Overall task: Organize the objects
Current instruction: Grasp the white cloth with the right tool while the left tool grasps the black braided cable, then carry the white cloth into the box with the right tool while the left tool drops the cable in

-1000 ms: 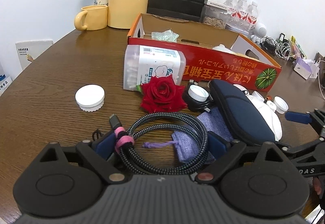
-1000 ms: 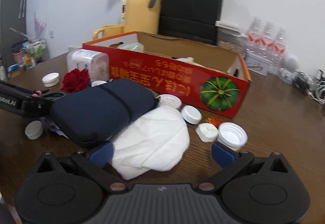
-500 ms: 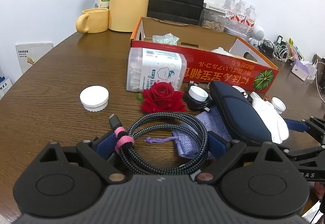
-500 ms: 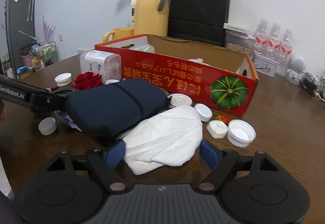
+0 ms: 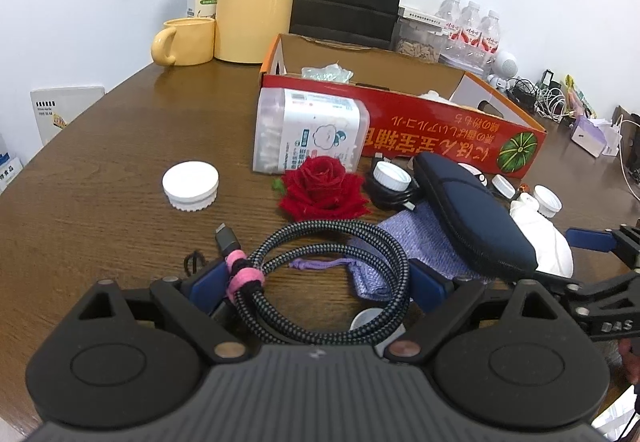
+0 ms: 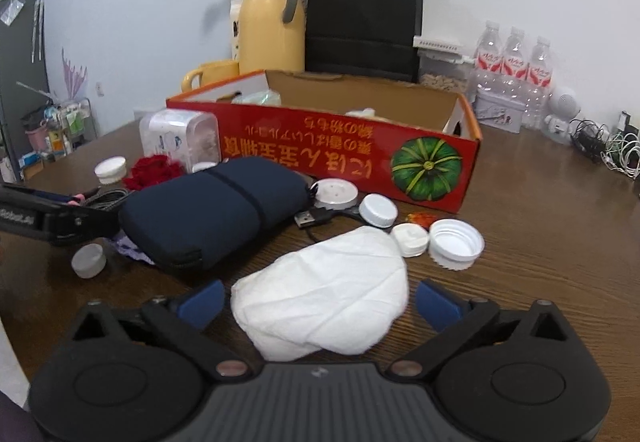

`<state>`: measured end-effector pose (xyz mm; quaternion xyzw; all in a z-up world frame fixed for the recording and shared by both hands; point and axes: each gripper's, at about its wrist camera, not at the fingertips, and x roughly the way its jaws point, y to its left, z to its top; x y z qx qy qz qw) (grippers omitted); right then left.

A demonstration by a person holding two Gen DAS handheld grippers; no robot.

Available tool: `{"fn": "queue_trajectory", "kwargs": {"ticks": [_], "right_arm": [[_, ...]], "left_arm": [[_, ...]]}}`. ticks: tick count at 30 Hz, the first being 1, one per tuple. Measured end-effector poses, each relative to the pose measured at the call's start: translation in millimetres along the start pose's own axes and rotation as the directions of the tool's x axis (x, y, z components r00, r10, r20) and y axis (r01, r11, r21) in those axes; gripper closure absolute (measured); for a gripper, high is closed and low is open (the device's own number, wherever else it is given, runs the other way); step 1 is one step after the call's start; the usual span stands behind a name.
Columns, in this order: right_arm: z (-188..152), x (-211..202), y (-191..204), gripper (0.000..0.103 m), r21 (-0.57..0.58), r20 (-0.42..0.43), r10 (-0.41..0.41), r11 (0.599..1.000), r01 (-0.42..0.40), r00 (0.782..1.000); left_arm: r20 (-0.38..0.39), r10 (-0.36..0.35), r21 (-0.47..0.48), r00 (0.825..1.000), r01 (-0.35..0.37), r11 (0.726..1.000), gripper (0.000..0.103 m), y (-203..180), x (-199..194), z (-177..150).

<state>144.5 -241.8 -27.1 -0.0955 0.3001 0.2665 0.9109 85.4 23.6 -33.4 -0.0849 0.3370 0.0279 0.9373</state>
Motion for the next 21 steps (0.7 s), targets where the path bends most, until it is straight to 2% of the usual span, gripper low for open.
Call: {"fn": "queue_trajectory", "kwargs": {"ticks": [6,11,18,21], "right_arm": [[2.1,14.4,2.1,0.001,0.026,-0.034,-0.002,1.0,0.003,0.999],[-1.3,6.6,2.7,0.016,0.025,-0.014,-0.012,1.0,0.013,1.0],[-7.8,-8.2,1.8,0.02,0.032,0.029,-0.043,0.999,0.042,0.999],[-4.4,-16.4,-0.6,0.027,0.042,0.062,-0.05,0.998,0.048,0.997]], "left_arm": [[0.012,-0.005,0.003,1.0,0.005,1.0,0.009,1.5,1.8,-2.0],[0.049,-0.017,0.022,0.999,0.016,1.0,0.01,0.9,-4.7,-7.2],[0.146,-0.006,0.06,0.989,-0.003,0.998,0.01,-1.1,-29.7,-5.5],[0.182,-0.007,0.069,0.983,-0.006,0.998,0.01,-2.2,-39.4,2.4]]}}
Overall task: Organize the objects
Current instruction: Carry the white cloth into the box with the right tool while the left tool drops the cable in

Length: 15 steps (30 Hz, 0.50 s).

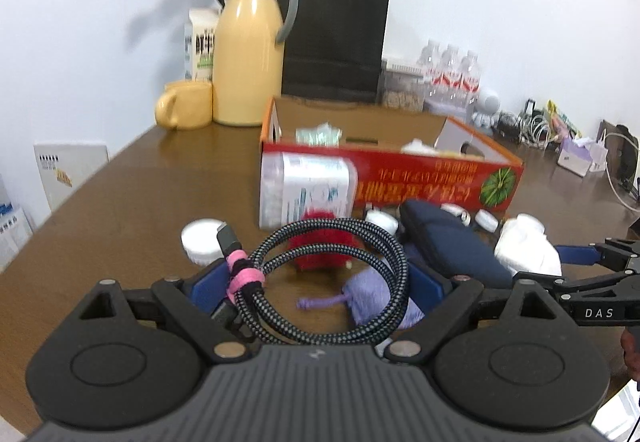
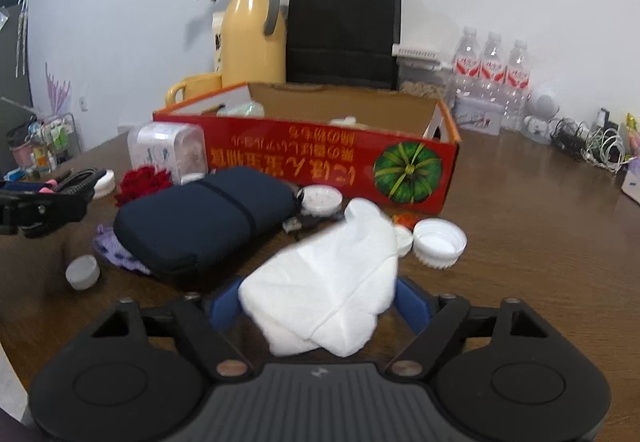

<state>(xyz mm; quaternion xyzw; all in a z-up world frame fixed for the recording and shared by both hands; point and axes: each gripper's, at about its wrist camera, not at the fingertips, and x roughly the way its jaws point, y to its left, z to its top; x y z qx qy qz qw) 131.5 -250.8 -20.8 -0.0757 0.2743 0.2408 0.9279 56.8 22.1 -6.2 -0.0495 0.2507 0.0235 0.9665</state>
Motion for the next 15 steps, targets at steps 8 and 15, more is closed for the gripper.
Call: {"fn": "queue_trajectory", "kwargs": {"ticks": [8,15], "right_arm": [[11.0,0.7,0.7,0.035,-0.014,0.017,0.004,1.0,-0.004,1.0],[23.7,-7.2,-1.4,0.035,-0.009,0.073,0.0,1.0,0.0,0.997]], "left_arm": [[0.056,-0.011,0.011,0.998,0.01,1.0,0.01,-3.4,-1.5,21.9],[0.082,-0.027,0.02,0.996,0.026,0.999,0.01,-8.4,3.9,37.2]]}}
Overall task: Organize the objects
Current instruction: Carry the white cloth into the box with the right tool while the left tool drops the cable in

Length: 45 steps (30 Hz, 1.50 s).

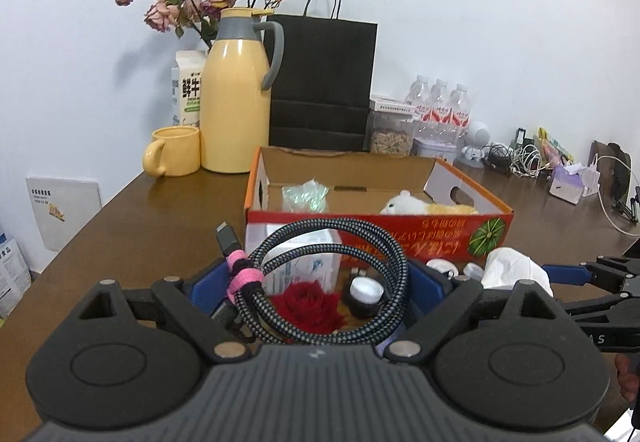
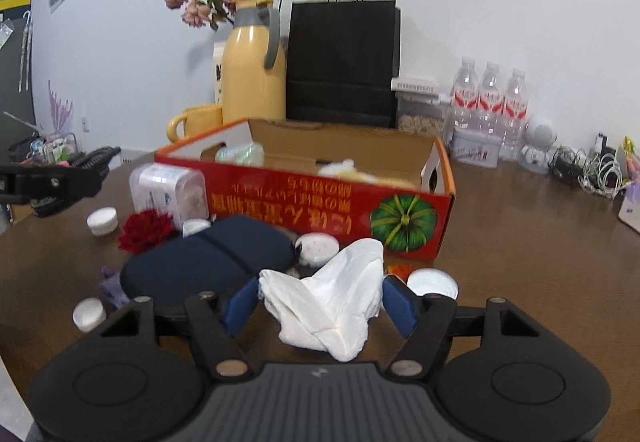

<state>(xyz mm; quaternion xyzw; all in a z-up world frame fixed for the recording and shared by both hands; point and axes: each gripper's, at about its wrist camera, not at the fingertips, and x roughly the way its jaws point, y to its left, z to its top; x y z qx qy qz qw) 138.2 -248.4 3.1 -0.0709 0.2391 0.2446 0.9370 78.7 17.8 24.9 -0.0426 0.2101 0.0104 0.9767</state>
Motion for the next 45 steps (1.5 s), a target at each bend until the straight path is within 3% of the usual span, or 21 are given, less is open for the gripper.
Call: {"fn": "queue_trajectory", "kwargs": {"ticks": [8,17,25,33,36,38,42,45], "right_arm": [[34.2,-1.5,-4.1,0.035,-0.01,0.086,-0.01,1.0,0.011,0.996],[82.4,46.0,-14.6,0.035,0.016,0.134,-0.027,1.0,0.025,0.991],[114.4,121.0,-36.6,0.034,0.058,0.116,-0.067,0.996,0.06,0.991],[105.3,169.9,-54.7,0.034,0.104,0.052,-0.08,0.992,0.074,0.995],[102.1,175.6,-56.1,0.028,0.107,0.037,-0.089,0.991,0.084,0.995],[100.3,175.2,-55.6,0.019,0.108,0.036,-0.103,0.989,0.099,0.994],[97.6,172.0,-53.5,0.001,0.105,0.031,-0.109,0.989,0.105,0.994],[96.1,168.9,-50.0,0.0,0.093,0.033,-0.115,0.989,0.112,0.993]], "left_arm": [[0.025,-0.01,0.012,1.0,0.01,1.0,0.01,-5.3,24.3,26.0],[0.037,-0.009,0.004,0.999,0.009,1.0,0.01,-17.1,85.6,66.0],[-0.013,0.045,-0.002,0.999,-0.045,0.999,0.01,-30.2,159.2,84.8],[-0.058,0.088,0.022,0.994,-0.087,0.996,0.01,-33.0,198.8,76.2],[-0.05,0.084,0.015,0.995,-0.084,0.996,0.008,-32.5,201.5,74.1],[-0.052,0.095,0.006,0.994,-0.095,0.995,0.001,-31.3,202.5,72.4],[-0.024,0.109,-0.012,0.994,-0.11,0.994,0.0,-27.6,196.1,71.9],[-0.017,0.114,-0.03,0.993,-0.114,0.993,0.0,-23.6,191.8,72.8]]}}
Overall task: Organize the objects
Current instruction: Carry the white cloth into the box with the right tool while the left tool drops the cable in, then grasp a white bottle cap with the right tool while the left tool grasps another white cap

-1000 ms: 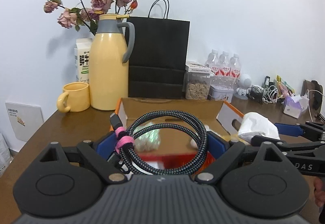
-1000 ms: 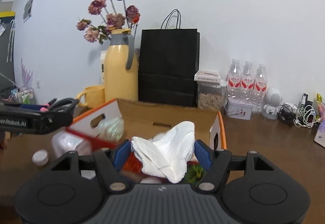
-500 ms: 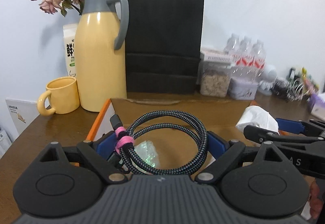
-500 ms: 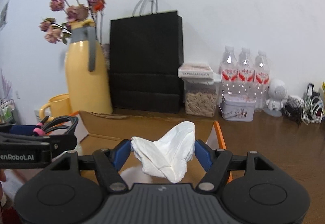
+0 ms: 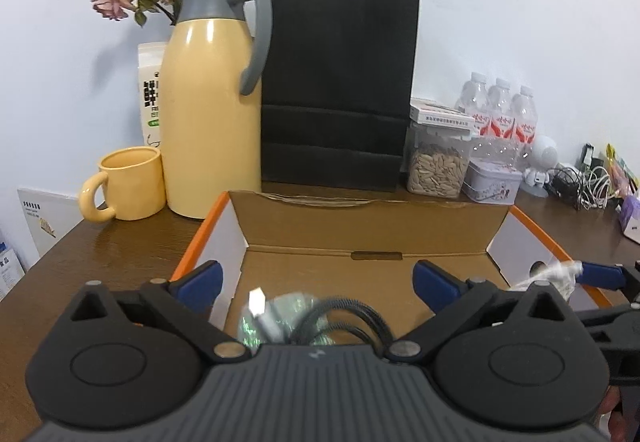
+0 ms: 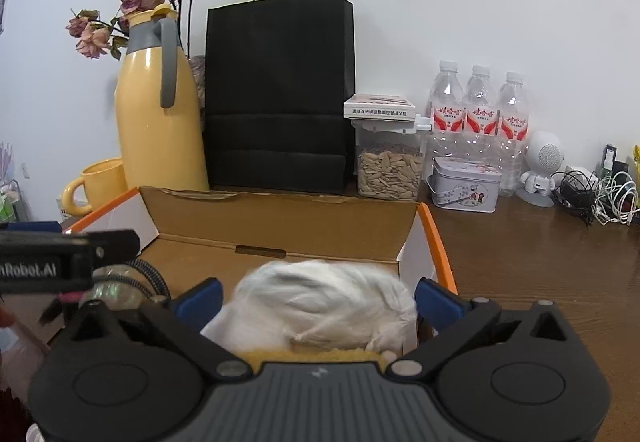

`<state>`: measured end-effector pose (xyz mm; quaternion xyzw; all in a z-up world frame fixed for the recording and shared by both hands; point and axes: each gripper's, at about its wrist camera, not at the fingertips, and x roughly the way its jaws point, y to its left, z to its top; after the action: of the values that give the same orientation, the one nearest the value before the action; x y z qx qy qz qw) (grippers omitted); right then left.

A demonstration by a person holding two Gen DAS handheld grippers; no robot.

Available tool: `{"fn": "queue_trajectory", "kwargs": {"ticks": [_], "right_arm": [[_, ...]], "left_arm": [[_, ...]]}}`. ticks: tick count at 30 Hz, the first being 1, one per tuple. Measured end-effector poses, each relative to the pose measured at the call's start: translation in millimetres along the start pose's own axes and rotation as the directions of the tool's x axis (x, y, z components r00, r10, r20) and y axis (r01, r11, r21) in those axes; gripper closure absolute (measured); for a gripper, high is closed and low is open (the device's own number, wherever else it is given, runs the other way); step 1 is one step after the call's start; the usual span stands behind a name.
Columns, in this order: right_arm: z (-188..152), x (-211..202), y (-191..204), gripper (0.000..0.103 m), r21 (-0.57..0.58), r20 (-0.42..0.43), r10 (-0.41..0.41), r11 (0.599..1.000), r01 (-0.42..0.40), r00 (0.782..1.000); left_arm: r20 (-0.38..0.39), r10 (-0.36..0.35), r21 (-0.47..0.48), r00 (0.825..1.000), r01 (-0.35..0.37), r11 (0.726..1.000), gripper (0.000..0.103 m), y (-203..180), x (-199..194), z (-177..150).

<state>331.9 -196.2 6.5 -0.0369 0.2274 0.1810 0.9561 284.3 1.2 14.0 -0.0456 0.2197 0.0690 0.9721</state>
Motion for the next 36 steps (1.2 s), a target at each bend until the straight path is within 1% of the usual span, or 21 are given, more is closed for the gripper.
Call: {"fn": "queue_trajectory", "kwargs": {"ticks": [3,15,26,33,36], "right_arm": [[-0.5,-3.8,3.2,0.0,-0.01,0.004,0.002,1.0,-0.002,1.0],[3.3,-26.9,9.1,0.0,-0.028,0.056,0.002,1.0,0.0,0.998],[1.8,-70.6,14.4,0.0,-0.052,0.124,0.015,0.999,-0.008,0.992],[-4.4,-106.8,15.6,0.0,-0.057,0.151,0.024,0.998,-0.015,0.988],[-10.6,-121.9,14.4,0.0,-0.053,0.153,0.022,0.999,-0.014,0.988]], "left_arm": [[0.0,0.002,-0.003,1.0,-0.002,1.0,0.0,1.6,-2.3,0.3],[0.051,-0.021,-0.005,0.998,0.021,1.0,0.0,2.1,-24.8,2.4],[0.115,-0.052,0.009,0.992,0.052,0.999,0.0,3.0,-65.7,3.1],[0.118,-0.058,0.008,0.991,0.058,0.998,0.0,12.4,-97.3,-4.9],[0.112,-0.05,0.011,0.992,0.049,0.999,0.0,17.6,-109.9,-10.6]]}}
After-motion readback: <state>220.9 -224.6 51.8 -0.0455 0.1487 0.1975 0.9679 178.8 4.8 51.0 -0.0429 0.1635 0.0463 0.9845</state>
